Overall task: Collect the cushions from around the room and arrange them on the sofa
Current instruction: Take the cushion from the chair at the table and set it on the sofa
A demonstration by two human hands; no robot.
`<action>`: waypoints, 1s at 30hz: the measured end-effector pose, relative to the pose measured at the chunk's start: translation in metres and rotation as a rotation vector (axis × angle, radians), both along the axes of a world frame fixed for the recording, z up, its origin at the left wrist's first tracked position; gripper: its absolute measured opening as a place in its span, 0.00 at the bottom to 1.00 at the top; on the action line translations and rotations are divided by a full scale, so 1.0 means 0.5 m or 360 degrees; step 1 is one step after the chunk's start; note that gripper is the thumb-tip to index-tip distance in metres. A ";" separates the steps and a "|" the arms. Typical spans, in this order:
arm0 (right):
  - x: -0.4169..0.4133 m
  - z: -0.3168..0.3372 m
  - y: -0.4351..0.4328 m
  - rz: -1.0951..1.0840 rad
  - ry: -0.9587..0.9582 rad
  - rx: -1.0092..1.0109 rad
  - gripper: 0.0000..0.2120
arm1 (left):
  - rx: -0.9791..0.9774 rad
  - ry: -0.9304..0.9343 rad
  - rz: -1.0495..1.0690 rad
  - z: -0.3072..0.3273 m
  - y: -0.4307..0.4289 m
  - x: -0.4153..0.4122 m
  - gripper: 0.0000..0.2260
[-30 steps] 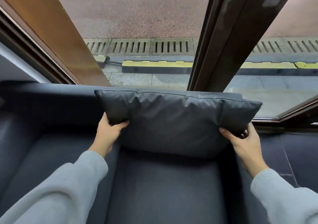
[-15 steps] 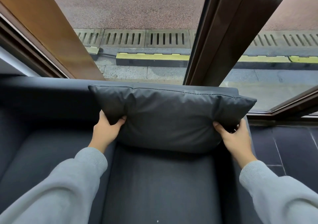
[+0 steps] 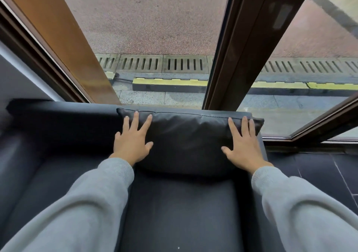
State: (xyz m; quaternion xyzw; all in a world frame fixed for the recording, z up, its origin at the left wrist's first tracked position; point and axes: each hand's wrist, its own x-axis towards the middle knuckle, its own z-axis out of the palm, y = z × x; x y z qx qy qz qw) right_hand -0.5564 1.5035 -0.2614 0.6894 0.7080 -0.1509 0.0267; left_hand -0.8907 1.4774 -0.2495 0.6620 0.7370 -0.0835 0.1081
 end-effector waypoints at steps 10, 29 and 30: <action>-0.022 0.162 -0.052 -0.0007 -0.0147 0.0056 0.44 | -0.0023 -0.0034 -0.0048 0.185 -0.052 0.031 0.35; -0.004 0.759 -0.790 -0.0708 -0.0031 0.0369 0.49 | 0.0196 -0.0164 -0.0776 0.725 -0.573 0.160 0.42; 0.014 0.783 -0.840 -0.0773 -0.0043 0.0380 0.50 | 0.0214 -0.0206 -0.0829 0.750 -0.607 0.185 0.43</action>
